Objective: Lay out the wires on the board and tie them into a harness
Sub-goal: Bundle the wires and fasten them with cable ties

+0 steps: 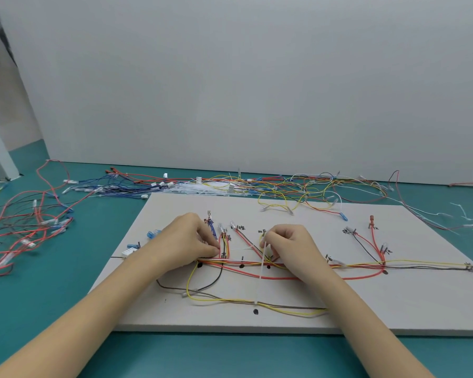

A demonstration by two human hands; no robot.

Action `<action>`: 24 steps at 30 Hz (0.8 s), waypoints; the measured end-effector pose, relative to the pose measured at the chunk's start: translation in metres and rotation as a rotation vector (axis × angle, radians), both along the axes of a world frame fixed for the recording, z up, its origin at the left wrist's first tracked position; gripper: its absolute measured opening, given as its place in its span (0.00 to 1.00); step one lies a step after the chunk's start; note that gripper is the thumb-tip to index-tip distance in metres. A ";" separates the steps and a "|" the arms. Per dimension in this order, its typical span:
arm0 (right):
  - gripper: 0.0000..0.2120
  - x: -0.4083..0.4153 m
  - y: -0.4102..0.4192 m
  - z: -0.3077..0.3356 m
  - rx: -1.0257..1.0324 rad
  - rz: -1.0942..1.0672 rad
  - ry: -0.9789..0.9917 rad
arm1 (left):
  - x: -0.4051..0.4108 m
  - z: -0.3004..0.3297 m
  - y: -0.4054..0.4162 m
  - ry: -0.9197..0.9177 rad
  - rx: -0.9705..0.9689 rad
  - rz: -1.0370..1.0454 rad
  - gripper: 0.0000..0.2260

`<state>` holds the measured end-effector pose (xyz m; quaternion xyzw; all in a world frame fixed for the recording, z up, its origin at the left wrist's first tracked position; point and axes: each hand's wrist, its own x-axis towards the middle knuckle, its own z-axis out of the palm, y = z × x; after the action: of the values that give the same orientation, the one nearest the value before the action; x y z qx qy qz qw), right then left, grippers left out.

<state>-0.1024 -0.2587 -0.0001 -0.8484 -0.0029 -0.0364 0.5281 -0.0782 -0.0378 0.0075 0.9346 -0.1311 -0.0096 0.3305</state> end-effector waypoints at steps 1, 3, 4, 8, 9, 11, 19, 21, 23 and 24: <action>0.13 0.000 0.001 0.000 -0.006 0.003 -0.003 | 0.000 0.000 -0.001 -0.002 0.010 0.008 0.03; 0.14 0.000 0.001 -0.002 -0.016 0.001 -0.013 | -0.001 0.000 -0.002 -0.040 0.053 0.018 0.02; 0.14 0.000 0.000 -0.003 -0.026 -0.004 -0.019 | -0.002 -0.001 -0.003 -0.068 0.076 0.016 0.02; 0.13 0.001 -0.003 -0.006 -0.116 -0.021 -0.045 | -0.006 0.000 -0.007 -0.169 0.250 -0.043 0.04; 0.13 0.001 -0.002 -0.006 -0.124 -0.017 -0.043 | -0.007 0.001 -0.008 -0.190 0.314 -0.067 0.04; 0.14 0.002 -0.002 -0.007 -0.139 -0.009 -0.041 | -0.008 0.000 -0.009 -0.195 0.395 -0.097 0.04; 0.13 0.002 0.000 -0.005 -0.157 0.015 -0.040 | -0.007 0.009 -0.004 -0.034 0.154 -0.050 0.07; 0.14 0.001 -0.001 -0.005 -0.166 0.018 -0.043 | -0.007 0.009 -0.004 -0.050 0.146 -0.003 0.04; 0.14 0.001 -0.001 -0.006 -0.178 0.024 -0.051 | -0.007 0.007 -0.004 -0.069 0.158 0.023 0.03; 0.14 0.001 0.000 -0.006 -0.181 0.027 -0.056 | -0.007 0.006 -0.004 -0.080 0.175 0.034 0.02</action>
<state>-0.1018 -0.2590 -0.0066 -0.8913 -0.0325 -0.0525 0.4492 -0.0853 -0.0414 0.0138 0.9617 -0.1269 0.0219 0.2421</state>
